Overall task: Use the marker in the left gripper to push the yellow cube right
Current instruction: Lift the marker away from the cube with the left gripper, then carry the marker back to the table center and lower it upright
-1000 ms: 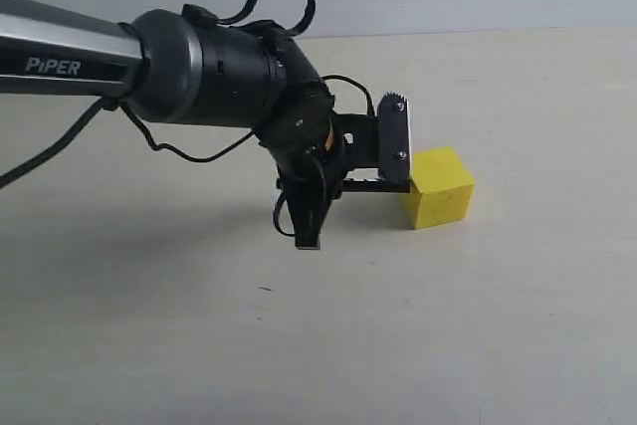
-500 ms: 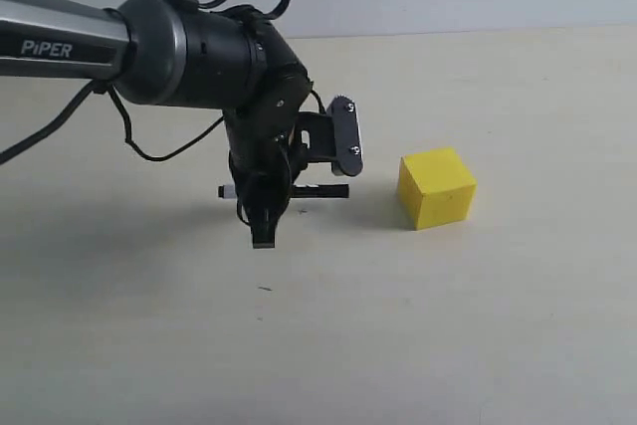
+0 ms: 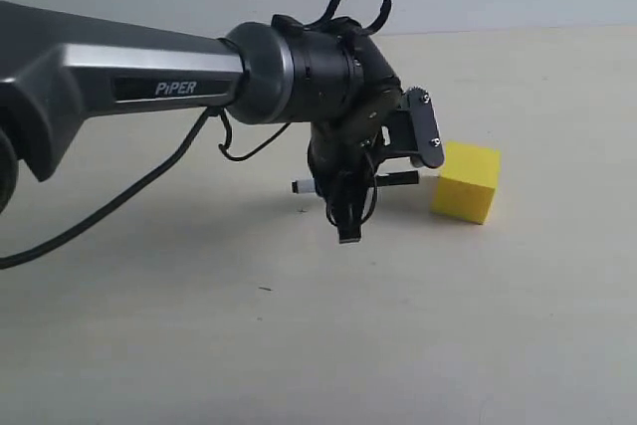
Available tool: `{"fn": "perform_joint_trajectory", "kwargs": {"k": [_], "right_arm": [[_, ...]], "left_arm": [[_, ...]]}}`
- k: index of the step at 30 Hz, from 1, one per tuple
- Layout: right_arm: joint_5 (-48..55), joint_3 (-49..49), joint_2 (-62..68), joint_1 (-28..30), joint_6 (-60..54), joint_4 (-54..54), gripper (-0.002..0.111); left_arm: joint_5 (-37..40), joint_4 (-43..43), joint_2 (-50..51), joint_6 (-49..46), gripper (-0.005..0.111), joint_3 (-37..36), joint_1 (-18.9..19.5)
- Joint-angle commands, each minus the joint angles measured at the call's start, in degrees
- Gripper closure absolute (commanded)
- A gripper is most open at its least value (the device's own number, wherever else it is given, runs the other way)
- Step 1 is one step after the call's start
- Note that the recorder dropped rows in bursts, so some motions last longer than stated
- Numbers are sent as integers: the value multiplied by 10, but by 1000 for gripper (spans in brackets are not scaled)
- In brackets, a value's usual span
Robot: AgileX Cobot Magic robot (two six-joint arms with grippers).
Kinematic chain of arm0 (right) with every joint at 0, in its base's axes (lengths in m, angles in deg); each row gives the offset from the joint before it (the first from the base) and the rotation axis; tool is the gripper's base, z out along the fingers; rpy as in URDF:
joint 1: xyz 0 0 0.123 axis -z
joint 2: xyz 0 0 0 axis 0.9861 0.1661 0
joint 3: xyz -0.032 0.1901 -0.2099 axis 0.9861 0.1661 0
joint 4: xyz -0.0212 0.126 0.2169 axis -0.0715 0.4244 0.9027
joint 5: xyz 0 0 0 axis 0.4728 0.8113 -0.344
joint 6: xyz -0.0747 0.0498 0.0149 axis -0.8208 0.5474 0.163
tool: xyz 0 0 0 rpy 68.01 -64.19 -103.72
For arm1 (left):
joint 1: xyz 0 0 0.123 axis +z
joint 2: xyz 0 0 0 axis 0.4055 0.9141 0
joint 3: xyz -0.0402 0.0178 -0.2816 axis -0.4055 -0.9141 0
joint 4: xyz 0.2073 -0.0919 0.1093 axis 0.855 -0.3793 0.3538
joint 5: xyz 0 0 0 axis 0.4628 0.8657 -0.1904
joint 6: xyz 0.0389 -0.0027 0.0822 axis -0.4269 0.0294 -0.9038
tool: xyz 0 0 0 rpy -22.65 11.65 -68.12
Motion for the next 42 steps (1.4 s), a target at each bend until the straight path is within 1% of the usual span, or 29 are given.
{"fn": "perform_joint_trajectory", "kwargs": {"k": [1,5,7,9,11,12,14,16,22,26,30,35,38,42], "right_arm": [[-3,3,-2,2,-3,0,108],[-3,3,-2,2,-3,0,108],[-3,3,-2,2,-3,0,108],[-3,3,-2,2,-3,0,108],[-3,3,-2,2,-3,0,108],[-3,3,-2,2,-3,0,108],[-3,3,-2,2,-3,0,108],[-3,3,-2,2,-3,0,108],[-3,3,-2,2,-3,0,108],[-3,3,-2,2,-3,0,108],[-3,3,-2,2,-3,0,108],[-3,3,-2,2,-3,0,108],[-3,3,-2,2,-3,0,108],[-3,3,-2,2,-3,0,108]], "left_arm": [[49,23,1,8,107,5,2],[48,23,1,8,107,5,3],[42,10,1,6,107,5,-5],[18,1,2,-8,107,5,-26],[-15,1,3,-10,107,5,-57],[-10,4,3,-10,107,5,-69],[23,27,3,-5,107,5,-74],[42,31,3,1,107,5,-69],[94,29,1,26,107,5,-36],[112,26,-11,67,107,5,-13],[107,2,-31,152,107,5,8],[61,-88,-50,281,107,5,44],[56,-127,-51,349,107,5,57],[64,-132,-50,506,107,-1,62]]}}
